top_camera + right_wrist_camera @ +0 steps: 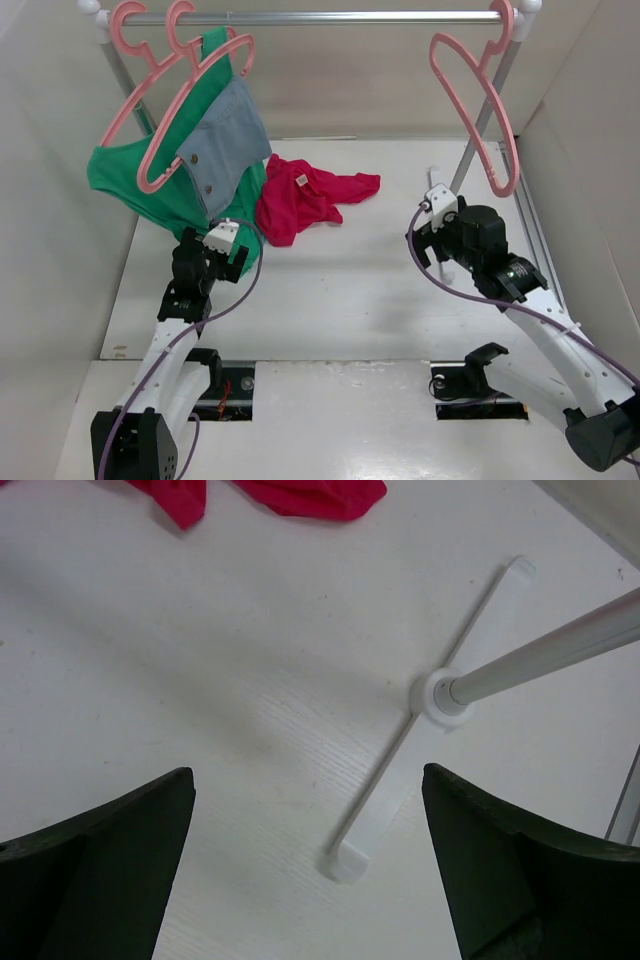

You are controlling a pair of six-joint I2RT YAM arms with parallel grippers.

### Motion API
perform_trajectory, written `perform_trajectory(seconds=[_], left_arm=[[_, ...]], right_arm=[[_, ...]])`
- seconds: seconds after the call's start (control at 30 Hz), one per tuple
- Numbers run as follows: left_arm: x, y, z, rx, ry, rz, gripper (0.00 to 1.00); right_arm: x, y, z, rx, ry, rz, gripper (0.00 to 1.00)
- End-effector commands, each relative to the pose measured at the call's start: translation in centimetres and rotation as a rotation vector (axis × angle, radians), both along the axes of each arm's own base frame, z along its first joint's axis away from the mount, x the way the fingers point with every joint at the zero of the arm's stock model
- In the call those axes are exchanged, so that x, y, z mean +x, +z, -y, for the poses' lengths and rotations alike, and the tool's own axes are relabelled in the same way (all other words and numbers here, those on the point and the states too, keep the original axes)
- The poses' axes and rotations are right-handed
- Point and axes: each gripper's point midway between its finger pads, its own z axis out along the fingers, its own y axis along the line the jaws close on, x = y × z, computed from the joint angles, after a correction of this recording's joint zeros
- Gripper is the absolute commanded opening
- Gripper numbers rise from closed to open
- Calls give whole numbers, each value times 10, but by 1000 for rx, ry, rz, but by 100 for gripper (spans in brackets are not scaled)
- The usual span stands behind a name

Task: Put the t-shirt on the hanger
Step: Move the tshirt to the center of the board

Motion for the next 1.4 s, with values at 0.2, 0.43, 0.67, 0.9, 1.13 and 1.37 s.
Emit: perform_trajectory(seconds=[0.2,0.43,0.67,0.9,1.13,1.37], left_arm=[[-3,15,12,78,-137,-37,100],[-22,-8,36,167,-401,-112,100],[-20,-10,27,178,-341,-115,100],[-20,-15,22,168,-300,-134,100],[-20,-18,17,183,-275,-147,100],[-17,-19,18,178,-282,-144,100]], right_arm=[[6,1,-18,58,31,7,100],[41,-15,-95,78,171,-44,100],[108,-32,-200,95,344,-122,93],[177,-67,-254,188,255,-191,92],[190,-87,-274,219,277,-230,71],[161,-118,-255,165,295,-298,0]])
